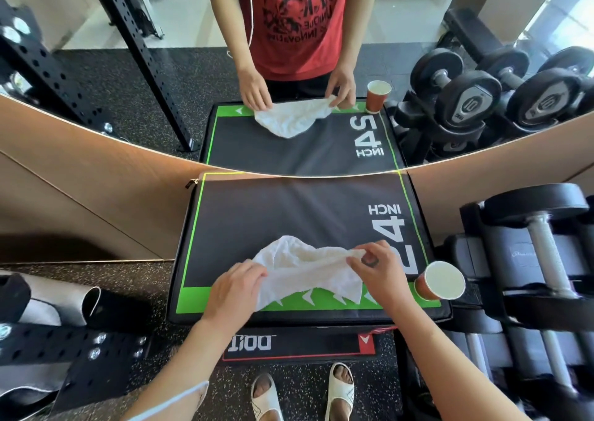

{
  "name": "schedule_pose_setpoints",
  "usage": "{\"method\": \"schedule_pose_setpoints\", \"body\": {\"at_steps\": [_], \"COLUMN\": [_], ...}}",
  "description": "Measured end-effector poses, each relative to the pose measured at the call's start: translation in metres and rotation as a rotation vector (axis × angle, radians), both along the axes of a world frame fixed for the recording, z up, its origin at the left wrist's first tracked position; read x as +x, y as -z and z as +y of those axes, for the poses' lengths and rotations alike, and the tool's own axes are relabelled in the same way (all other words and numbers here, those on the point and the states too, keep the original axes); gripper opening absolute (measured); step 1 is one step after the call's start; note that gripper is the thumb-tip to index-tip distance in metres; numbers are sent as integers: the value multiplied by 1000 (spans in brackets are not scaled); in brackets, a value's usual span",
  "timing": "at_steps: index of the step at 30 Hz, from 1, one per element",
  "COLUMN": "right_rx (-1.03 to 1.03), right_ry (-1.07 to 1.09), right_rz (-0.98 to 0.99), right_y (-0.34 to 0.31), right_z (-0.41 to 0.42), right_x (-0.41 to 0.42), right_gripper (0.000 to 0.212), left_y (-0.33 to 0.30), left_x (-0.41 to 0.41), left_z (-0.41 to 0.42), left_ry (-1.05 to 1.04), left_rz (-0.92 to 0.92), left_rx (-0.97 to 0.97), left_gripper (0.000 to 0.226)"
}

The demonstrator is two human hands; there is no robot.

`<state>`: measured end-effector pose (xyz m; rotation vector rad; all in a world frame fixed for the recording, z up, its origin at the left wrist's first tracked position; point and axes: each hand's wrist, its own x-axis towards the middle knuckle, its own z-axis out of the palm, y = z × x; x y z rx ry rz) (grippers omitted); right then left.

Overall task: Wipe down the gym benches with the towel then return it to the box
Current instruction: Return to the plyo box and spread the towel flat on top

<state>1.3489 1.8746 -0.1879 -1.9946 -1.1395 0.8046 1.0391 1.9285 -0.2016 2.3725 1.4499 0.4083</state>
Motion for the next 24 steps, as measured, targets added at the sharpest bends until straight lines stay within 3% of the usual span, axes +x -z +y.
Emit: {"method": "schedule_pose_setpoints", "body": {"at_steps": [3,8,12,15,19,24], "right_rx": [19,-294,-355,-257,-90,-283], "right_ry": [15,-70,-104,-173,-492,-600], "right_rz": [-12,-94,-199,-316,-415,-481], "right_y": [-6,4,21,26,26,12], "right_z": [18,25,-3,-26,-45,-51], "right_x": [-1,-7,-13,-15,-14,-9], "right_gripper": [20,59,50,37,26,19], "left_y": [-14,-16,4,7,7,6], "left_x": [-1,9,4,1,-3,-15], "left_z": [13,4,-16,-27,-32,-30], "left_ry": [-75,52,123,106,96,181], "left_rz": [-46,6,179,141,142,115], "left_rx": [89,4,-186,-128,-58,-131], "left_gripper": [14,26,45,31,24,13]}}
